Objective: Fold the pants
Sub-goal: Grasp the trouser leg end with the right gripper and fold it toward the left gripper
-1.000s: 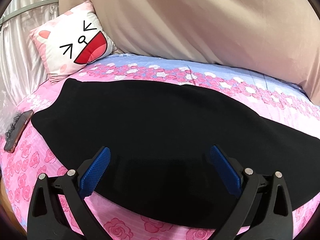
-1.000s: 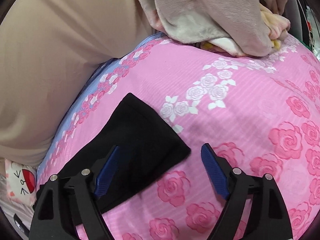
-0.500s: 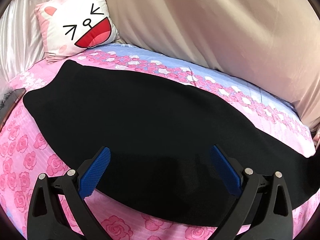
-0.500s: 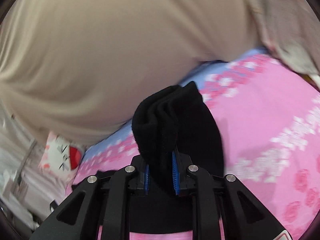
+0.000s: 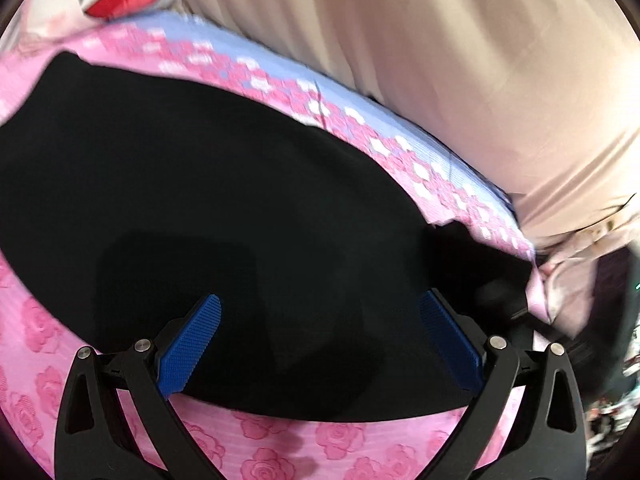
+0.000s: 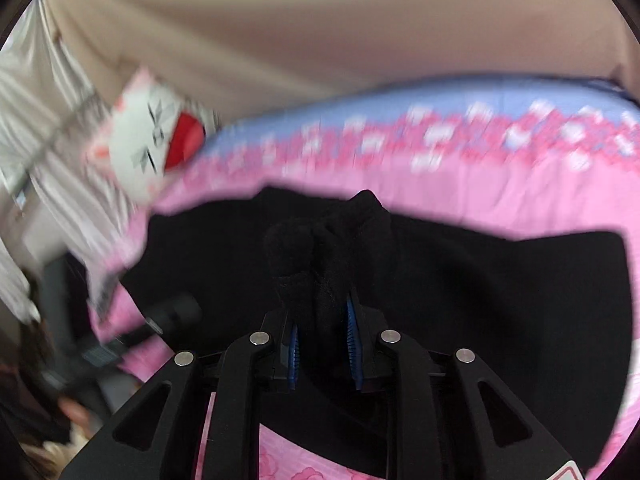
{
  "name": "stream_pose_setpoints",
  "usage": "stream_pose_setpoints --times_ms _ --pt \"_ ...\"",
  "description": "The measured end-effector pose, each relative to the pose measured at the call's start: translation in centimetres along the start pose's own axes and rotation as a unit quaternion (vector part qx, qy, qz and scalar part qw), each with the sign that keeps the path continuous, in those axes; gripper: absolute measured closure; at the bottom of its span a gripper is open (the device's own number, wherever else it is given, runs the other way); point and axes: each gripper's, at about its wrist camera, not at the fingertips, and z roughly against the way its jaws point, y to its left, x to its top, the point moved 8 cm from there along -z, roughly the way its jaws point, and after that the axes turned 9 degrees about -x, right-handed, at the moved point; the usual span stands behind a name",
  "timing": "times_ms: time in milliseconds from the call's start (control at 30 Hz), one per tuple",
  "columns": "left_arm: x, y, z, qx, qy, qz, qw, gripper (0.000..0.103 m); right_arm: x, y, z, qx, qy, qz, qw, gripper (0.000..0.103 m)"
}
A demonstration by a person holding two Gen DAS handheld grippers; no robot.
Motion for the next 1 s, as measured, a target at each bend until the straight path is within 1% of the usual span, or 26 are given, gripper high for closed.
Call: stream_pose_setpoints --times_ms 67,100,133,167,200,233,300,333,400,433,467,500,533,600,633,667,733,767,800,833,867,900,933,967,1000 --pt "0.1 0.2 -0.7 -0.008 0.018 0.014 0.9997 0.005 -1.6 0.3 -1.7 -0.016 0.023 0.019 0.999 0.078" --pt "0.2 0.2 -0.9 -0.01 0.023 0.02 0.9995 0.005 -2.2 0.5 -1.9 -0.019 0.023 0.025 0.999 0.073" --pt "0.3 0.2 -0.9 -0.01 0.026 0.022 0.9994 0.005 -2.4 0.7 -1.3 -0.011 0.014 0.028 0.999 0.059" --pt "0.4 -0.1 -1.0 -0.011 0.032 0.021 0.9992 0.005 -2.7 0.7 -0.4 0.0 0.011 0.026 1.0 0.053" --pt "0.4 -0.4 -1.3 -0.017 0.041 0.022 0.9988 0.005 -2.7 0.7 0.5 0.011 0.006 0.021 1.0 0.049" --pt "0.2 -0.9 -1.7 -0.025 0.055 0.026 0.9978 0.005 -2.7 0.3 1.9 0.018 -0.007 0.013 1.0 0.048" --pt "0.1 -1.8 -2.3 -0.041 0.066 0.035 0.9964 0.005 -2.9 -1.3 5.2 0.009 -0.038 -0.003 0.999 0.043" --pt "-0.2 -2.7 -2.9 -0.052 0.077 0.034 0.9951 0.005 -2.9 -2.3 6.4 -0.002 -0.051 -0.014 0.999 0.041" --pt "-0.7 -4.0 -4.3 -0.06 0.1 0.029 0.9928 0.005 -3.0 -5.3 9.2 -0.035 -0.079 -0.05 0.995 0.033" --pt "-1.2 -4.6 -5.4 -0.051 0.117 0.028 0.9915 0.005 -3.2 -6.8 10.2 -0.05 -0.087 -0.067 0.993 0.032" --pt "-1.3 -4.9 -5.9 -0.029 0.114 0.02 0.9928 0.005 -3.6 -8.7 11.2 -0.066 -0.094 -0.09 0.989 0.032" --pt "-1.2 -5.2 -6.2 -0.008 0.105 0.007 0.9944 0.005 -4.1 -10.1 11.9 -0.074 -0.098 -0.106 0.987 0.032" --pt "-1.2 -5.5 -6.5 -0.001 0.103 0.0 0.9947 0.005 -4.6 -11.4 12.5 -0.078 -0.102 -0.124 0.984 0.032" --pt "-1.5 -6.4 -7.6 0.011 0.115 -0.015 0.9932 0.005 -5.7 -13.9 13.4 -0.078 -0.105 -0.165 0.978 0.032" --pt "-1.6 -6.7 -7.9 0.022 0.117 -0.025 0.9926 0.009 -6.2 -14.8 13.6 -0.077 -0.105 -0.18 0.975 0.032" --pt "-1.8 -7.2 -8.4 0.033 0.117 -0.044 0.9916 0.016 -6.7 -15.8 13.8 -0.079 -0.105 -0.195 0.972 0.032" --pt "-1.9 -7.7 -8.9 0.058 0.118 -0.073 0.9887 0.058 -7.6 -17.3 13.7 -0.082 -0.105 -0.212 0.968 0.032" --pt "-1.7 -8.1 -9.0 0.063 0.118 -0.083 0.9875 0.069 -7.9 -17.6 13.6 -0.082 -0.103 -0.216 0.967 0.032" --pt "-1.4 -8.3 -9.1 0.059 0.121 -0.083 0.9874 0.079 -8.1 -18.1 13.5 -0.083 -0.102 -0.224 0.966 0.032" --pt "-1.1 -8.6 -8.9 0.04 0.123 -0.075 0.9888 0.088 -8.2 -18.3 13.4 -0.08 -0.102 -0.229 0.965 0.032" --pt "-0.1 -9.0 -8.0 0.009 0.117 -0.064 0.991 0.088 -8.1 -18.6 13.4 -0.074 -0.105 -0.238 0.963 0.032" --pt "0.7 -8.8 -6.8 -0.003 0.104 -0.057 0.9929 0.088 -8.1 -18.6 13.6 -0.071 -0.109 -0.241 0.962 0.032" --pt "1.4 -8.6 -5.7 -0.002 0.093 -0.058 0.994 0.088 -8.2 -18.8 13.9 -0.068 -0.113 -0.241 0.961 0.032" --pt "2.2 -7.8 -4.7 0.018 0.075 -0.064 0.9949 0.088 -8.2 -18.7 14.3 -0.068 -0.118 -0.237 0.962 0.032" --pt "2.7 -6.6 -4.2 0.048 0.063 -0.069 0.9945 0.087 -8.3 -18.7 14.5 -0.07 -0.121 -0.23 0.963 0.031"
